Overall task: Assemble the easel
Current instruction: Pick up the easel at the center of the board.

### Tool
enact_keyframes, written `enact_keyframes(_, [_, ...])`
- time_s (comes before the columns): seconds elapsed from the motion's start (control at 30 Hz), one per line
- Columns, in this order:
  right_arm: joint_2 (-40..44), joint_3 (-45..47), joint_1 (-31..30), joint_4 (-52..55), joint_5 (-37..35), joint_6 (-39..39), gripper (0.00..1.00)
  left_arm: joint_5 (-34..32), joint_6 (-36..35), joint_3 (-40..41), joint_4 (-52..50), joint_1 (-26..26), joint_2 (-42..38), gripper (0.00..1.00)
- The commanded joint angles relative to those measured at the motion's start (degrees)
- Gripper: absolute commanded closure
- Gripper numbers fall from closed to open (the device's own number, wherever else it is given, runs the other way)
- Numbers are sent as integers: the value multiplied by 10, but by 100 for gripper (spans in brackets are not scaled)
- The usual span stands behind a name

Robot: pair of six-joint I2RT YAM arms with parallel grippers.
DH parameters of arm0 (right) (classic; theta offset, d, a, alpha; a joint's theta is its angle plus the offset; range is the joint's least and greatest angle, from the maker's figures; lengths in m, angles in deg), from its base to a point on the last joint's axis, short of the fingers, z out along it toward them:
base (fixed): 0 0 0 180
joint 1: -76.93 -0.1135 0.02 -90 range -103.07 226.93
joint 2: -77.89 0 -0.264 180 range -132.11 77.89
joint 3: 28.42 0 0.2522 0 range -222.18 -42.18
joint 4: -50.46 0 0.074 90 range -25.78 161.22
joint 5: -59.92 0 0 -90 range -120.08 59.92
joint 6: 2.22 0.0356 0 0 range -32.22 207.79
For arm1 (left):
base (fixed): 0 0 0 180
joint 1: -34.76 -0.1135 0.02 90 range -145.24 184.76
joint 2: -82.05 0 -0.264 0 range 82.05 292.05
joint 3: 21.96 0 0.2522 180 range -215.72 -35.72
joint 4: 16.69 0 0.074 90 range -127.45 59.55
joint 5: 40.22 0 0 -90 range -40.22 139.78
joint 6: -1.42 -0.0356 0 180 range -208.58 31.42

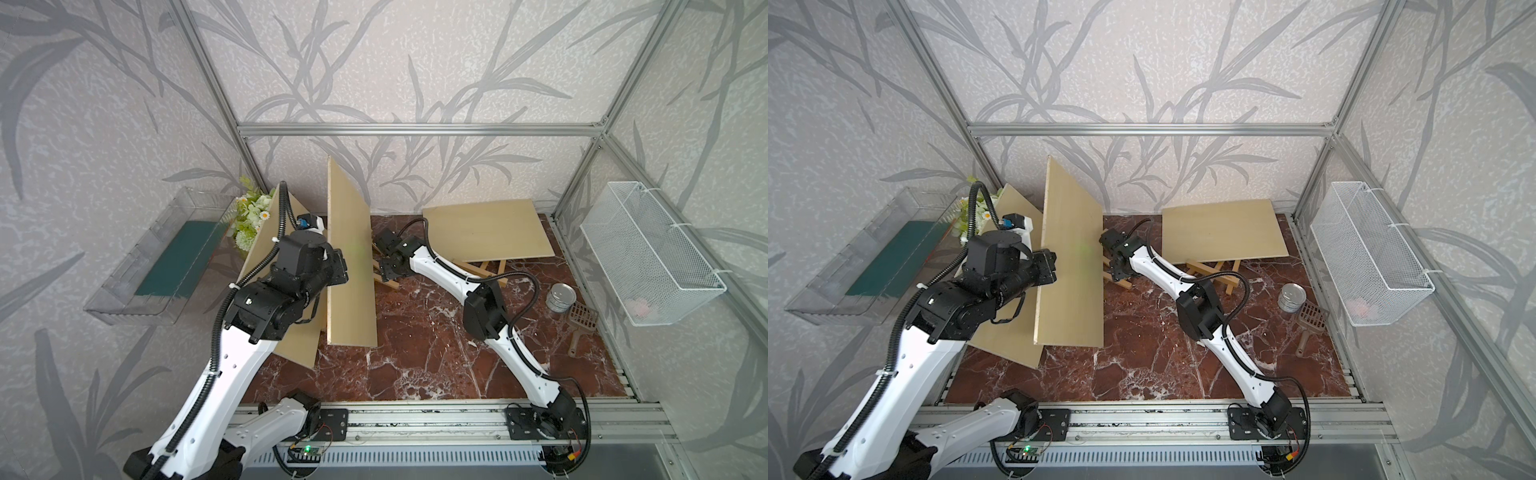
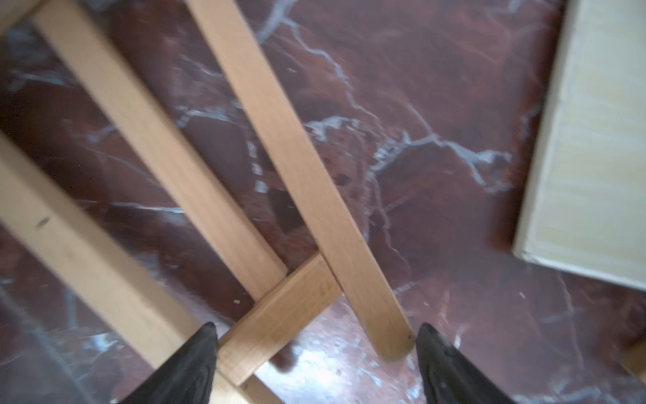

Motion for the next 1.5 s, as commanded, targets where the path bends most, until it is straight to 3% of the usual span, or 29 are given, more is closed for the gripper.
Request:
enact_keyframes(0.0, [46, 80, 17, 39, -72, -5, 12, -5, 5, -37, 123, 0, -14, 100])
enact_keyframes(0.13, [134, 227, 49, -37, -63, 8, 13, 10, 4, -34, 131, 0, -8, 100])
enact_keyframes(0.3, [211, 344, 91, -95, 1, 7, 14, 29, 4, -39, 131, 0, 3, 100])
enact_keyframes(0.47, [270, 439, 119, -177, 96, 2, 26, 36, 6, -36, 137, 0, 4, 100])
enact_keyframes(0.7, [265, 452, 122, -181, 102, -2, 45, 38, 9, -33, 141, 1, 5, 100])
enact_keyframes(1.1, [247, 488, 140, -201, 142, 21, 67, 21, -6, -51, 129, 1, 2, 100])
enact_keyframes(1.3, [290, 515, 160, -219, 147, 8, 85, 23, -10, -56, 131, 0, 2, 100])
enact_keyframes(1.47, [367, 520, 172, -200, 126, -52, 90, 23, -22, -77, 125, 1, 3, 100])
